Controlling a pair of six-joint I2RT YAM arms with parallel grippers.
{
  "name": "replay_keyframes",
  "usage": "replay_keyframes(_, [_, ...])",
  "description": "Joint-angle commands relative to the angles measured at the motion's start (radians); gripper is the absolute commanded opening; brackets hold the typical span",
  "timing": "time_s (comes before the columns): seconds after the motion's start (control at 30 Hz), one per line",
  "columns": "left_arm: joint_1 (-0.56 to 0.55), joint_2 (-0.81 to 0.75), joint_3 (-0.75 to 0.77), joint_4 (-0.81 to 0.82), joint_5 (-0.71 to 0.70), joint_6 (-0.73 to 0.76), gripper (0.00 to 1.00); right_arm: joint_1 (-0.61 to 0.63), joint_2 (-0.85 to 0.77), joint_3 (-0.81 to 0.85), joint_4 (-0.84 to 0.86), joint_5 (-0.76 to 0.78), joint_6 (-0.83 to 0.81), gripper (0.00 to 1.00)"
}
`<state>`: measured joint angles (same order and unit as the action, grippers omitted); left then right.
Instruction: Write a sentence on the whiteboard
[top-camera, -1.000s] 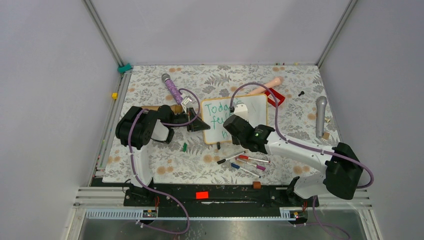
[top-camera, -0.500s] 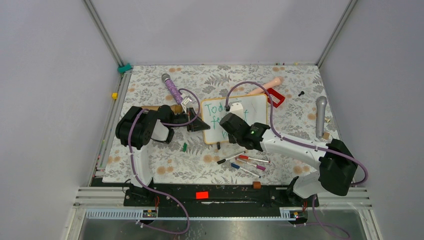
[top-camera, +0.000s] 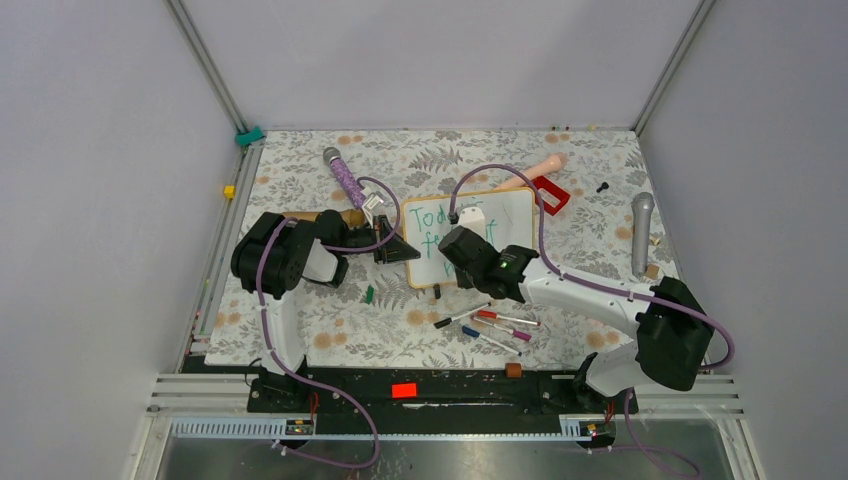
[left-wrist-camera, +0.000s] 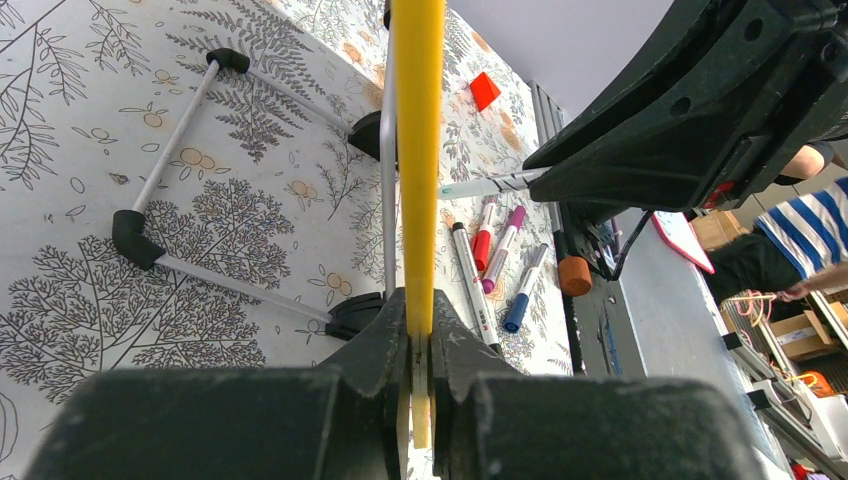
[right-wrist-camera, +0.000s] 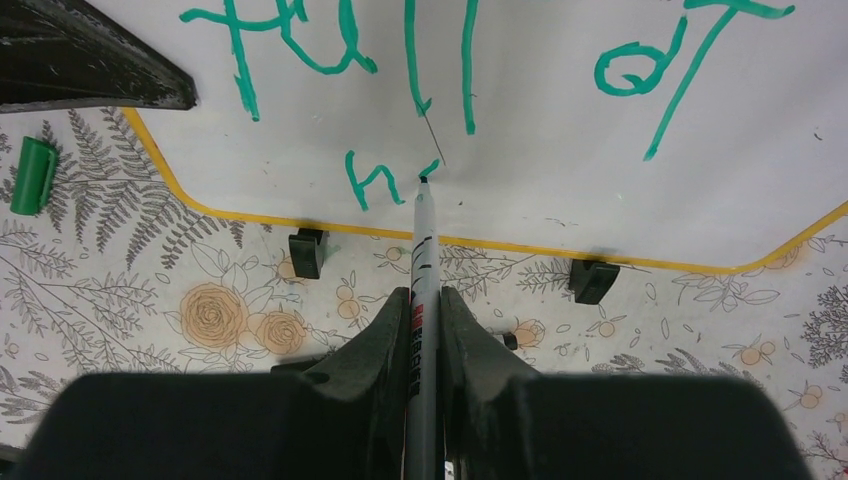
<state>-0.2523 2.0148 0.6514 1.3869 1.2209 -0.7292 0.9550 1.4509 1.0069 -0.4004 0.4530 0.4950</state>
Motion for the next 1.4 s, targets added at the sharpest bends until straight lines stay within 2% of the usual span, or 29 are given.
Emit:
replay_keyframes(0.0, [-0.004, -0.026, 0.021, 0.094, 0.015, 0.005, 0.0, -0.008, 0.01, 0.018, -0.036, 0.041, 0.011, 0.0])
replay_keyframes(0.5, [-0.003, -0.025, 0.021, 0.093, 0.015, 0.005, 0.0, -0.036, 0.031, 0.106, -0.081, 0.103, -0.019, 0.0])
replay_keyframes(1.03, [-0.003, -0.021, 0.022, 0.093, 0.015, 0.005, 0.0, -0.035, 0.031, 0.08, 0.014, -0.017, -0.015, 0.0])
replay_keyframes(1.2, [-0.004, -0.021, 0.022, 0.093, 0.014, 0.005, 0.0, -0.036, -0.003, 0.064, 0.002, -0.007, -0.025, 0.0])
replay_keyframes(1.37, [-0.003, -0.02, 0.023, 0.093, 0.015, 0.005, 0.0, -0.04, -0.12, -0.009, 0.004, -0.026, 0.01, 0.0])
